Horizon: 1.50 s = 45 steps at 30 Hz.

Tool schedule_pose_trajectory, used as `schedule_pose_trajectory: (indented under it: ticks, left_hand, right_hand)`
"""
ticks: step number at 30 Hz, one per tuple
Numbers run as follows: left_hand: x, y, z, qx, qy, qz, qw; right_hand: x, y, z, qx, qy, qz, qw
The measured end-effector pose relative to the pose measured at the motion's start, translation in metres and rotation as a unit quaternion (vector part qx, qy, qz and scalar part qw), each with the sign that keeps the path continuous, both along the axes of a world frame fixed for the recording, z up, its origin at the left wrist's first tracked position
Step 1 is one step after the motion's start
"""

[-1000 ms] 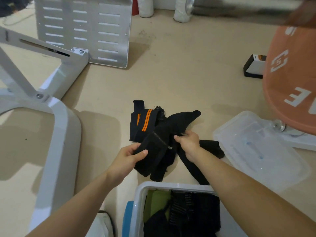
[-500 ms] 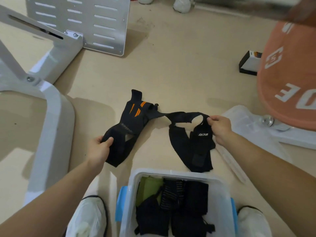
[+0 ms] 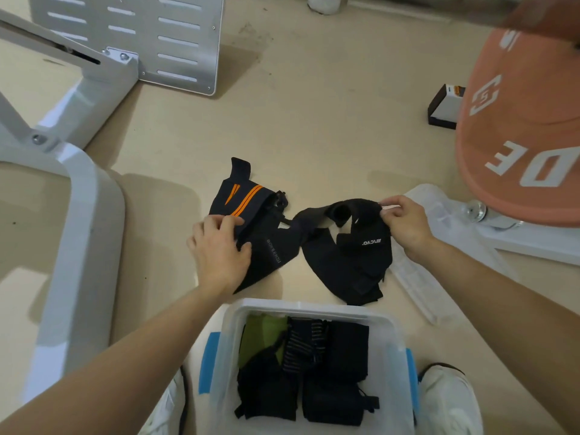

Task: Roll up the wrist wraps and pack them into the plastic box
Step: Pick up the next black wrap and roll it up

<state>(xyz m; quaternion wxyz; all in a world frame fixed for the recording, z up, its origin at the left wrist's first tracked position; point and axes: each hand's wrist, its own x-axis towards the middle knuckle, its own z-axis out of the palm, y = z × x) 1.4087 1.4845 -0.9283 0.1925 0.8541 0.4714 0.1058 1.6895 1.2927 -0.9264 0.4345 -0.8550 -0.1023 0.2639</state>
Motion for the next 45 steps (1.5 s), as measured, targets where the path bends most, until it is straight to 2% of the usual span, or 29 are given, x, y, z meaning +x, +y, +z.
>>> schedule_pose_trajectory:
  ticks: [2, 4, 6, 7, 11, 15, 18, 22, 25, 27, 29, 32, 34, 37, 39, 41, 45]
  left_hand:
    - [0.013, -0.012, 0.0, -0.006, -0.034, -0.071, 0.997]
    - [0.03, -0.025, -0.004, -0.11, -0.046, -0.164, 0.979]
    - [0.05, -0.038, -0.011, -0.195, 0.019, -0.246, 0.949]
    - [0.06, -0.043, -0.017, -0.204, 0.062, -0.278, 0.937]
    - [0.095, -0.051, -0.04, -0.151, 0.157, -0.326, 0.92]
    - [0.111, -0.045, -0.056, -0.086, 0.259, -0.348, 0.897]
    - [0.114, -0.042, -0.064, -0.06, 0.292, -0.358, 0.885]
    - [0.113, -0.044, -0.072, -0.064, 0.208, -0.315, 0.924]
    - [0.106, -0.046, -0.075, -0.071, 0.154, -0.335, 0.927]
    - [0.104, -0.043, -0.068, -0.12, 0.123, -0.345, 0.923]
    - [0.102, -0.039, -0.054, -0.203, 0.064, -0.323, 0.922]
    - [0.098, -0.031, -0.02, -0.37, -0.072, -0.204, 0.904]
    - [0.101, -0.023, 0.006, -0.438, -0.142, -0.117, 0.88]
    - [0.109, -0.008, 0.046, -0.501, -0.211, 0.037, 0.838]
    - [0.113, 0.002, 0.073, -0.51, -0.235, 0.083, 0.823]
    - [0.116, 0.01, 0.104, -0.497, -0.27, 0.081, 0.821]
    - [0.116, 0.026, 0.167, -0.397, -0.421, 0.074, 0.812]
  right_hand:
    - [-0.005, -0.006, -0.001, -0.012, 0.045, 0.034, 0.998]
    - [-0.014, -0.015, -0.002, -0.048, 0.067, 0.079, 0.993]
    - [-0.03, -0.027, -0.009, -0.091, 0.054, 0.129, 0.986]
    - [-0.039, -0.033, -0.015, -0.115, 0.035, 0.151, 0.981]
    - [-0.056, -0.052, -0.042, -0.159, -0.013, 0.147, 0.976]
    - [-0.033, -0.049, -0.035, -0.106, -0.079, 0.053, 0.99]
    - [0.0, -0.038, -0.016, -0.065, -0.116, 0.004, 0.991]
    - [0.034, -0.028, -0.005, -0.077, -0.148, -0.009, 0.986]
    - [0.047, -0.026, -0.002, -0.08, -0.148, -0.013, 0.986]
    - [0.053, -0.029, -0.003, -0.067, -0.114, -0.026, 0.991]
    - [0.053, -0.034, -0.002, -0.021, -0.035, -0.04, 0.998]
    - [0.044, -0.039, 0.008, 0.039, 0.056, -0.019, 0.997]
    - [0.037, -0.036, 0.019, 0.064, 0.087, -0.001, 0.994]
    - [0.029, -0.026, 0.044, 0.077, 0.061, 0.01, 0.995]
    - [0.024, -0.019, 0.063, 0.074, 0.014, 0.024, 0.997]
    - [0.017, -0.012, 0.083, 0.055, -0.035, 0.045, 0.997]
    - [0.002, -0.005, 0.115, 0.038, -0.074, 0.079, 0.993]
